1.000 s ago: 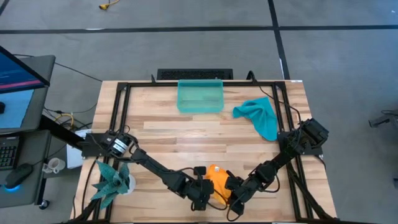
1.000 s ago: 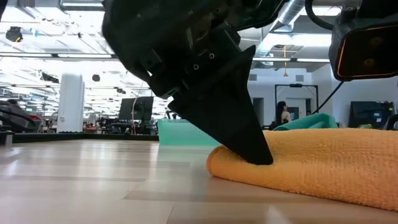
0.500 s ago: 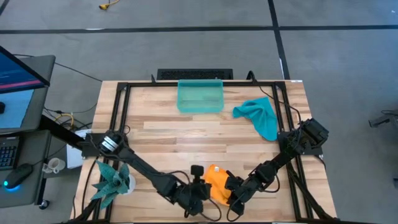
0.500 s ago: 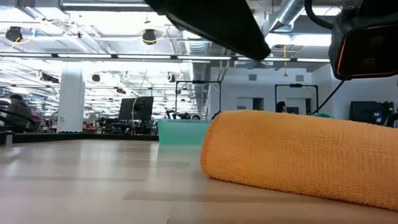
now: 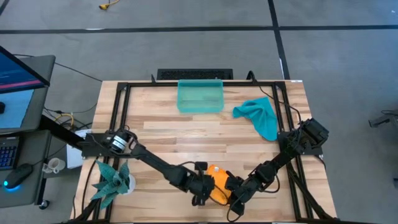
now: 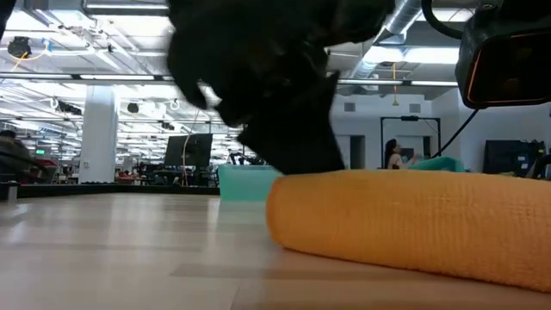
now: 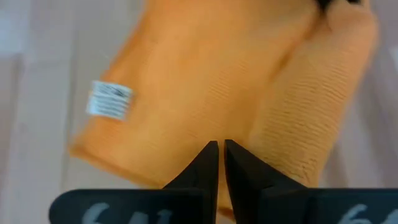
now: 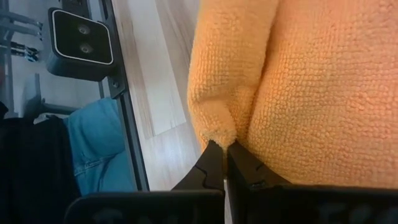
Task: Roll microfiber towels into tight, uniform cylinder then place into a basket
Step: Roll the yellow microfiber cloth on the table
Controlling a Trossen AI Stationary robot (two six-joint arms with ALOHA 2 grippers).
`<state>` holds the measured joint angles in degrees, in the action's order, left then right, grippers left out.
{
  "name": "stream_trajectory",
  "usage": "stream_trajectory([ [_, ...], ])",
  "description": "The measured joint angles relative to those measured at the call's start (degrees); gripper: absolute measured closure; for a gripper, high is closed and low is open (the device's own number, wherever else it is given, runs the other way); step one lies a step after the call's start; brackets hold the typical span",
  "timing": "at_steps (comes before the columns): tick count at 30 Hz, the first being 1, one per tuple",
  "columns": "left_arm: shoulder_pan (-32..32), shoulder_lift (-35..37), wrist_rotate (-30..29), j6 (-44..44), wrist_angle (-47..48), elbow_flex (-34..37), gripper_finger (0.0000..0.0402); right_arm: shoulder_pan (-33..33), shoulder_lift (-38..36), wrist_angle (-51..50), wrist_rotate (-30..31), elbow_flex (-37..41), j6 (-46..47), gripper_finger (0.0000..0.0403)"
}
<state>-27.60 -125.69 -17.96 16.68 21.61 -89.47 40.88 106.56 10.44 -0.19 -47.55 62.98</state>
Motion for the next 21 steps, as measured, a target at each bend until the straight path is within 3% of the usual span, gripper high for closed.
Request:
stream_trajectory([
  [7,-2.5,-0.8,0.0,0.1,2.2,-0.1,0.0381,-0.1,0.0,-0.1,0.3,0.0,0.4,0.039],
  [21,-0.5,0.4,-3.7,0.4,6.1,0.0,0.0381,-0.1,0.0,0.1,0.5,0.0,1.1,0.039],
])
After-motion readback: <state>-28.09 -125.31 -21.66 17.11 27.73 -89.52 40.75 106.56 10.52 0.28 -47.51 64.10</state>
